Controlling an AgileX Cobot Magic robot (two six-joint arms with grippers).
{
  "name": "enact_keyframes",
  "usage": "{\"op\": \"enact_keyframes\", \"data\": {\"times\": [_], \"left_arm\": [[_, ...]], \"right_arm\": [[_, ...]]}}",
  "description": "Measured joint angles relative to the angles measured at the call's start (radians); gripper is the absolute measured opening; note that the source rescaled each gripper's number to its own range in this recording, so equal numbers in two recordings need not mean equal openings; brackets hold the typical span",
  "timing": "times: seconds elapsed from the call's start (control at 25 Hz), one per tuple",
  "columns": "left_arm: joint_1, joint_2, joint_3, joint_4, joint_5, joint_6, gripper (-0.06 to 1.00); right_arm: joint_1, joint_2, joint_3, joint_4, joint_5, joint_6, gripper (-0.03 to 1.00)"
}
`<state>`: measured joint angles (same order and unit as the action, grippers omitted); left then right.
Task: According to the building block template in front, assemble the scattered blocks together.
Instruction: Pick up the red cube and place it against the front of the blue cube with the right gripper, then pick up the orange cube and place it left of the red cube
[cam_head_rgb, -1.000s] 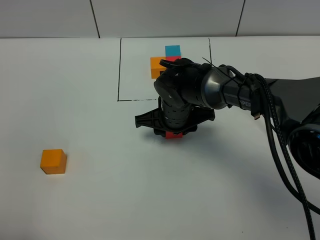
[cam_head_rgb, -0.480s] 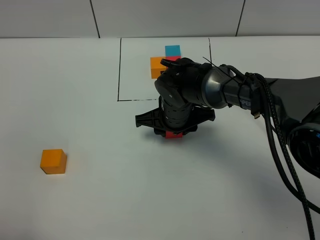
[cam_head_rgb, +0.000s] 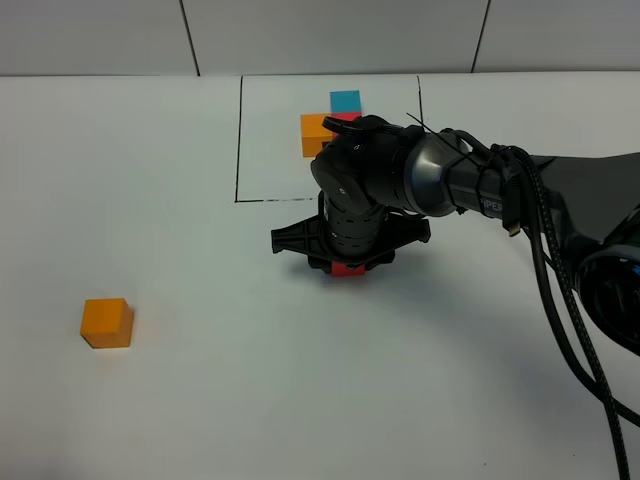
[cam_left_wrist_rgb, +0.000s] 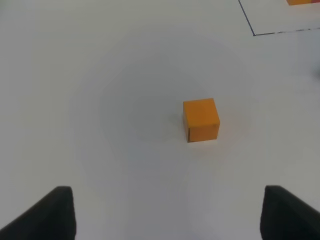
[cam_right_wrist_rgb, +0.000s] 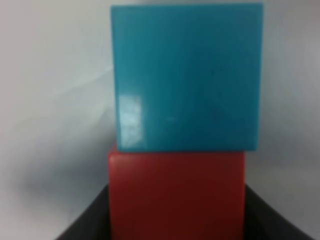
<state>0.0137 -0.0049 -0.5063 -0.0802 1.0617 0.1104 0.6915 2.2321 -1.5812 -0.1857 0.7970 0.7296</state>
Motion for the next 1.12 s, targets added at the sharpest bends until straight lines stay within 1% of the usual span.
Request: {"op": "enact_keyframes", "data": {"times": [0.24,0.32,0.4,0.52,0.76,0.84,0.88,1.0,1.12], "left_arm": [[0.000,0.000,0.000,0.000,0.000,0.000,0.71],[0.000,0.000,0.000,0.000,0.000,0.000,0.71],[0.000,0.000,0.000,0.000,0.000,0.000,0.71],[0.000,0.000,0.000,0.000,0.000,0.000,0.71],[0.000,0.000,0.000,0.000,0.000,0.000,0.71],[0.000,0.000,0.000,0.000,0.000,0.000,0.71],[0.000,0.000,0.000,0.000,0.000,0.000,0.71],[0.000,0.000,0.000,0.000,0.000,0.000,0.71],[0.000,0.000,0.000,0.000,0.000,0.000,0.71]], "right_arm": [[-0.001,0.000,0.000,0.002,-0.001,0.000,0.03],[-0.001,0.000,0.000,0.002,-0.005,0.000,0.07],[-0.008,0.000,0.004,0.000,-0.004,0.000,0.16],[-0.019,-0.009,0.006,-0.005,0.000,0.000,0.37],[-0.024,-0.067,0.010,-0.004,0.027,-0.011,0.88],[-0.025,-0.098,0.011,-0.004,0.043,-0.030,0.96],[-0.025,-0.115,0.011,-0.004,0.050,-0.043,0.97],[-0.029,-0.165,0.011,-0.004,0.074,-0.082,0.99],[-0.045,-0.208,0.017,-0.005,0.115,-0.148,1.00]]}}
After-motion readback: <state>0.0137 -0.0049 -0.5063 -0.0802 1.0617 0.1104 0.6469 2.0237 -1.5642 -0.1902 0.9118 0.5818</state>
